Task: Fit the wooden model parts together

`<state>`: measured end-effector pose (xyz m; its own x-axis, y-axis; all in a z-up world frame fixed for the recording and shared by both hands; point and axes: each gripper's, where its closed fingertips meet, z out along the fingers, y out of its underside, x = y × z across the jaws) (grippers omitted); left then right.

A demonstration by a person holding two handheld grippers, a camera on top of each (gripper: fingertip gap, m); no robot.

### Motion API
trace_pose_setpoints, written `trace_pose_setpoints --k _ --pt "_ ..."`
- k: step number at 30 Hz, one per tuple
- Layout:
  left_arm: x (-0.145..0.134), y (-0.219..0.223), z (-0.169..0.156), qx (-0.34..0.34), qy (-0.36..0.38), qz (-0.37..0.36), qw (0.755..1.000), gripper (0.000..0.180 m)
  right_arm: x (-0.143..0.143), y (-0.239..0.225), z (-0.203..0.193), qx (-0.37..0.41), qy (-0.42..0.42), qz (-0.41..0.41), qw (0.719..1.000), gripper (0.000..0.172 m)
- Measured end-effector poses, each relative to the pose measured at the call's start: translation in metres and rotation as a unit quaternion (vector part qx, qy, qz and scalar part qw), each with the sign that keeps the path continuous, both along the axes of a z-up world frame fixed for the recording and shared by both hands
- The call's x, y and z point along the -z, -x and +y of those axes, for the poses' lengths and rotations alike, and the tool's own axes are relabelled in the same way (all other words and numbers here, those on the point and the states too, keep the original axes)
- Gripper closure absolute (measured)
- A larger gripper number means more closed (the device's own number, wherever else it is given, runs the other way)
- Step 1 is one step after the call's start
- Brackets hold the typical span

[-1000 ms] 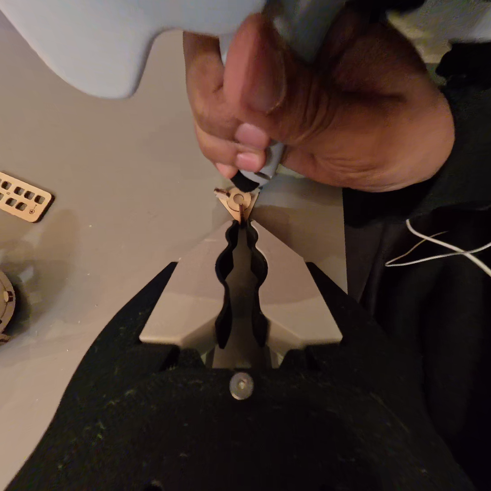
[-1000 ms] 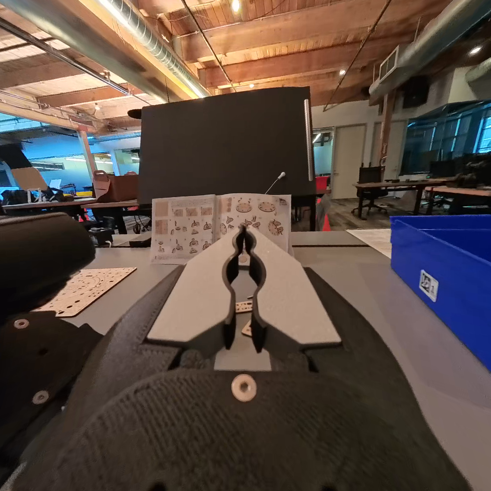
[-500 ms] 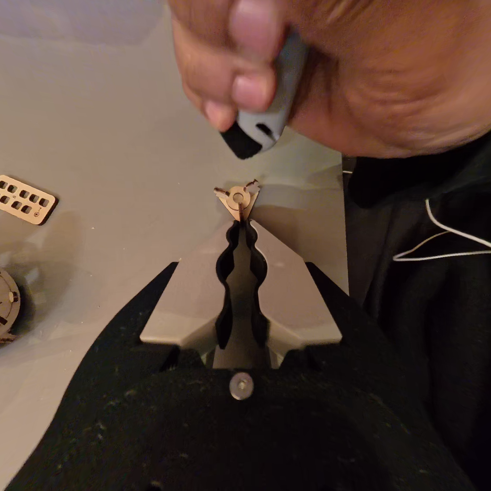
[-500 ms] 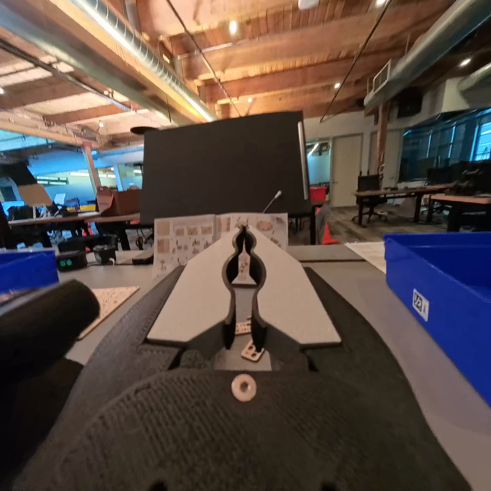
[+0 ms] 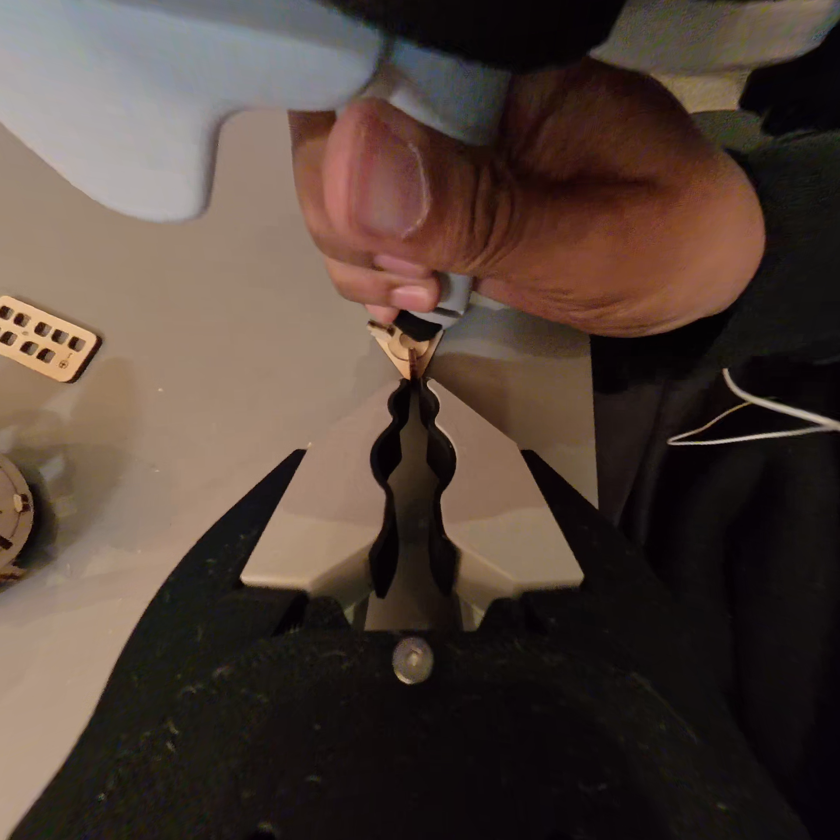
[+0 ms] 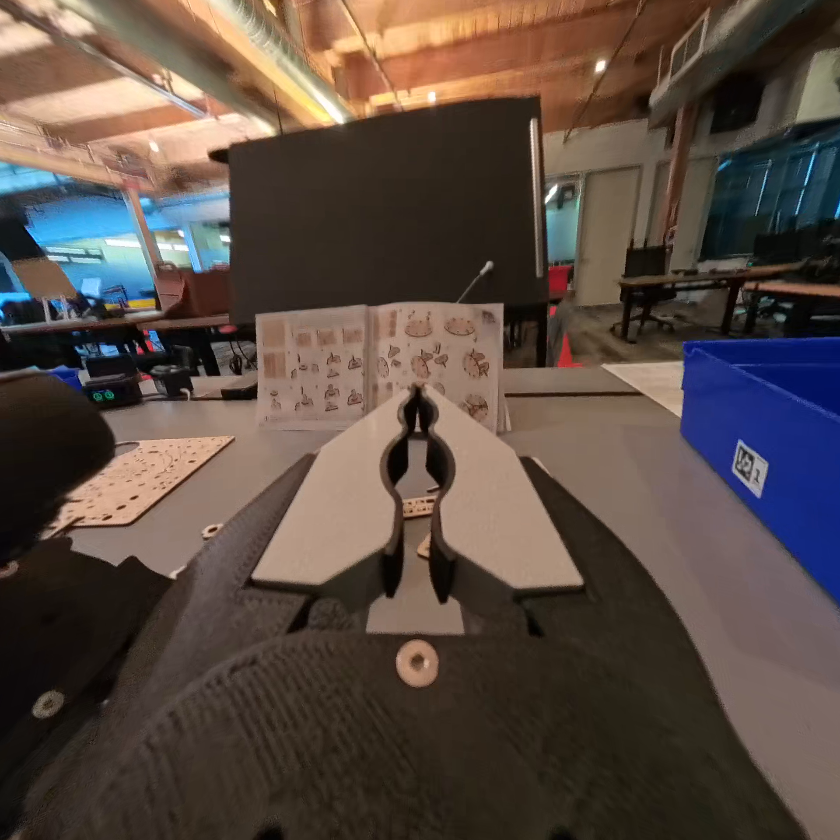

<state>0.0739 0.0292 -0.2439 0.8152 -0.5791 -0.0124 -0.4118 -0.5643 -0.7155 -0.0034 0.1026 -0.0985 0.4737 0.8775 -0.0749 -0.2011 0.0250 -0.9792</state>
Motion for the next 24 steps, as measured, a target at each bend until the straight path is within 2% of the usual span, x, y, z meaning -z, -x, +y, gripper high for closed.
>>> trace_pose_setpoints --k 2,6,8,12,16,19,21,23,24 --pt "0.000 -0.001 0.000 0.002 0.001 0.001 1.000 0.179 -0.001 0.002 -0.001 -0.008 0.000 0.005 1.000 0.172" --pt "0.000 -0.001 0.000 0.003 -0.005 0.011 1.000 0.178 -0.034 -0.015 0.001 0.006 -0.014 0.050 0.999 0.172" --pt "0.001 -0.001 0.000 0.004 -0.004 0.008 1.000 0.178 -0.008 -0.005 0.000 -0.001 0.000 0.009 1.000 0.172" --pt "0.000 0.000 0.000 0.002 -0.003 0.006 1.000 0.179 -0.003 0.003 0.000 -0.005 -0.005 0.000 1.000 0.172" --pt "0.000 0.000 0.000 0.003 -0.007 0.013 1.000 0.179 -0.034 -0.015 0.003 -0.001 -0.002 0.046 0.999 0.172" --pt "0.000 -0.001 0.000 0.004 -0.002 0.005 1.000 0.179 -0.046 -0.025 -0.001 -0.008 -0.014 0.047 0.999 0.158" --pt "-0.003 0.000 0.000 0.003 0.000 -0.011 1.000 0.179 -0.050 -0.033 -0.005 -0.010 -0.023 0.049 0.998 0.155" --pt "-0.014 0.002 0.002 -0.006 -0.007 -0.065 0.998 0.180 -0.054 -0.046 -0.008 -0.008 -0.037 0.059 0.998 0.148" --pt "-0.022 0.005 0.003 -0.012 -0.013 -0.107 0.994 0.180 -0.056 -0.051 -0.011 -0.013 -0.049 0.062 0.997 0.140"
